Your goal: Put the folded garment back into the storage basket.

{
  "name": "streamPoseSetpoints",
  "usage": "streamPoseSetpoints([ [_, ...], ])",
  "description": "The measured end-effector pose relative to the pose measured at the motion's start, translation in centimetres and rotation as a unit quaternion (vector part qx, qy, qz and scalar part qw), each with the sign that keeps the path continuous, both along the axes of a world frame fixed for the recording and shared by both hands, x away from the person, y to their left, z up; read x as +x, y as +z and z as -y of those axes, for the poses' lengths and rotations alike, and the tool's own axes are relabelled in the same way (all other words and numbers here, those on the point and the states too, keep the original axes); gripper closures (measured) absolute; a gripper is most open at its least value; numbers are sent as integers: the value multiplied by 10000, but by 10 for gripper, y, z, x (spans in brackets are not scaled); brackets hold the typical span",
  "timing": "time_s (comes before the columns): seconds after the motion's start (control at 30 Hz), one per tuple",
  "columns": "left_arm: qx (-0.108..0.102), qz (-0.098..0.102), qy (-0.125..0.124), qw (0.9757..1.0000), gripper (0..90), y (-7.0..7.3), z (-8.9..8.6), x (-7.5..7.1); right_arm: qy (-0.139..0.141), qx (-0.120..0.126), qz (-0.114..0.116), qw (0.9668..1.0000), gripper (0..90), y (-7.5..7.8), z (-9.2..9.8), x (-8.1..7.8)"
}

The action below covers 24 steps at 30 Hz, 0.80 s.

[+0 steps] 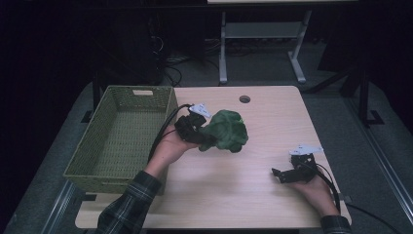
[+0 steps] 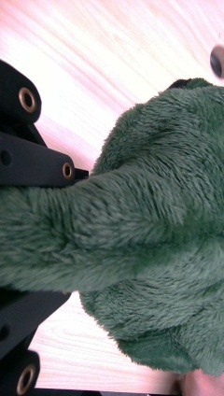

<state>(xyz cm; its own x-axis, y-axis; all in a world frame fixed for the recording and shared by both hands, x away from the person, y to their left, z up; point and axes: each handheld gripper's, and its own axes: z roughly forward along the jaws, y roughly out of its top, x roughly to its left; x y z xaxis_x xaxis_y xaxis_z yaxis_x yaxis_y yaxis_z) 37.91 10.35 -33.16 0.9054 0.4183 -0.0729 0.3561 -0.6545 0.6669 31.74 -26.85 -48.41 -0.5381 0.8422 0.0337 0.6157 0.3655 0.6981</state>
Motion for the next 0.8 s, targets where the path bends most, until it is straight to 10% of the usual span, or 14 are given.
streamPoseSetpoints([
  [0.8,-39,296,901,9955,755,31,-95,-1,0,5,1,10000,0,0,0,0],
])
